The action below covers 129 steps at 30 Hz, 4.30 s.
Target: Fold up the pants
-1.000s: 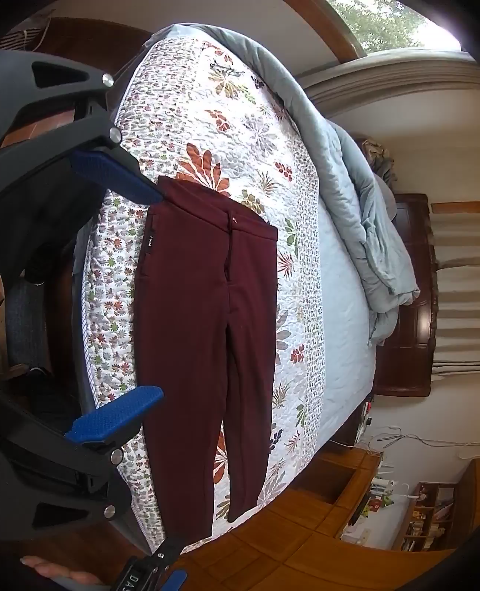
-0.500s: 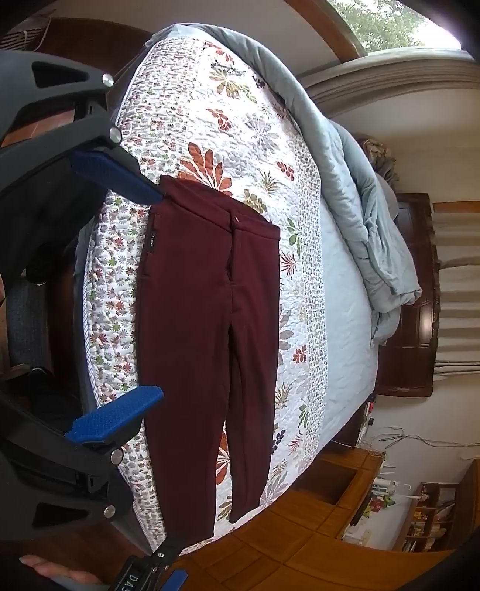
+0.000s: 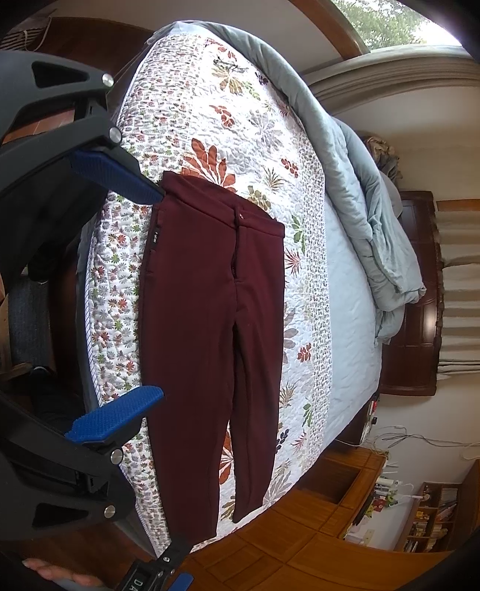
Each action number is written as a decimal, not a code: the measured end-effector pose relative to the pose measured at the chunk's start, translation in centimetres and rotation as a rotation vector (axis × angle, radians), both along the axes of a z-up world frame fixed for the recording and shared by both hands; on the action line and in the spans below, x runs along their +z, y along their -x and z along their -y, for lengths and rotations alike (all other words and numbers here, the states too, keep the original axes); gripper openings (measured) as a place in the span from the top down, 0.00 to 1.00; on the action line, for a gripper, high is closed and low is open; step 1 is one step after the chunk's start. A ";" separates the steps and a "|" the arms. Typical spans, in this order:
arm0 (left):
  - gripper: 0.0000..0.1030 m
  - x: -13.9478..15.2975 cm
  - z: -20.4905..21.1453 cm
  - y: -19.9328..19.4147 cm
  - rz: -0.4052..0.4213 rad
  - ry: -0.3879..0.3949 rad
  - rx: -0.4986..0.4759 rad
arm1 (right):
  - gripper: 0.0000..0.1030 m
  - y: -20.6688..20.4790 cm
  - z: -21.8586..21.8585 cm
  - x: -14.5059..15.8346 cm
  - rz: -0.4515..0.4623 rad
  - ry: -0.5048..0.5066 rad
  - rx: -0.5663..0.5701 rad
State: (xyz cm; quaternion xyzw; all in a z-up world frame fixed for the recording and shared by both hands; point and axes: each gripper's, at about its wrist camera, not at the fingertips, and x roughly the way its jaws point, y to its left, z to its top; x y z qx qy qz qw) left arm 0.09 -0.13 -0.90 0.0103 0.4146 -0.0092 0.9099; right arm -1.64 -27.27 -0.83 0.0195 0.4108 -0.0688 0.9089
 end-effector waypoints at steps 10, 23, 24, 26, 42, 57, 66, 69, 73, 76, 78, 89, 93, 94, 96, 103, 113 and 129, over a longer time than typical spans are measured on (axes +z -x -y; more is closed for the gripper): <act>0.04 0.0 0.1 -0.4 -0.012 -0.004 -0.006 | 0.02 -0.2 0.1 0.1 -0.002 0.008 0.001; 0.04 0.1 0.0 -0.4 -0.010 -0.002 -0.011 | 0.02 -0.2 0.1 0.1 0.001 0.013 0.002; 0.04 0.1 0.0 -0.3 -0.008 0.000 -0.010 | 0.02 -0.2 0.1 0.1 0.001 0.015 0.002; 0.04 0.1 -0.1 -0.2 -0.006 0.002 -0.008 | 0.02 0.0 0.1 0.2 0.004 0.017 0.002; 0.04 0.4 -0.2 -0.1 0.002 -0.001 -0.005 | 0.02 0.4 -0.2 0.6 0.014 0.029 0.005; 0.04 0.1 -0.6 -0.4 0.001 0.008 0.007 | 0.02 -0.5 -1.1 0.6 0.000 0.037 0.021; 0.04 -2.6 -2.2 -2.4 -0.033 0.122 -0.133 | 0.02 -2.4 -0.7 -1.1 -0.037 -0.048 0.102; 0.04 -6.0 -5.1 -5.3 -0.172 0.288 -0.233 | 0.02 -3.8 0.4 -2.3 -0.017 -0.194 0.226; 0.04 -8.0 -10.0 -9.8 -0.201 0.161 -0.193 | 0.02 -6.9 1.7 -5.8 -0.083 -0.200 0.275; 0.04 -8.1 -15.2 -14.7 -0.227 0.268 -0.178 | 0.02 -8.3 2.4 -7.9 -0.132 -0.240 0.282; 0.04 -8.2 -18.3 -18.9 -0.242 0.378 -0.192 | 0.02 -9.5 2.6 -9.3 -0.173 -0.291 0.286; 0.04 -15.0 -25.5 -41.8 -0.273 0.518 -0.134 | 0.02 -14.7 2.5 -14.2 -0.322 -0.484 0.334; 0.04 -20.2 -25.3 -46.5 -0.377 0.541 -0.138 | 0.02 -16.8 3.0 -15.5 -0.357 -0.512 0.314; 0.04 -20.9 -25.1 -47.0 -0.386 0.527 -0.149 | 0.02 -17.4 3.1 -16.1 -0.370 -0.524 0.309; 0.04 -21.8 -23.7 -47.7 -0.392 0.461 -0.218 | 0.02 -18.2 3.6 -16.7 -0.386 -0.534 0.306; 0.06 -21.1 -20.2 -46.9 -0.419 0.437 -0.454 | 0.02 -21.5 10.1 -13.8 -0.329 -0.619 0.353; 0.05 -22.4 -18.3 -47.7 -0.508 0.436 -0.426 | 0.03 -30.7 37.0 -10.1 -0.325 -0.601 0.083; 0.04 -23.3 -17.8 -49.4 -0.516 0.448 -0.258 | 0.02 -40.0 46.1 -19.4 -0.474 -0.533 0.143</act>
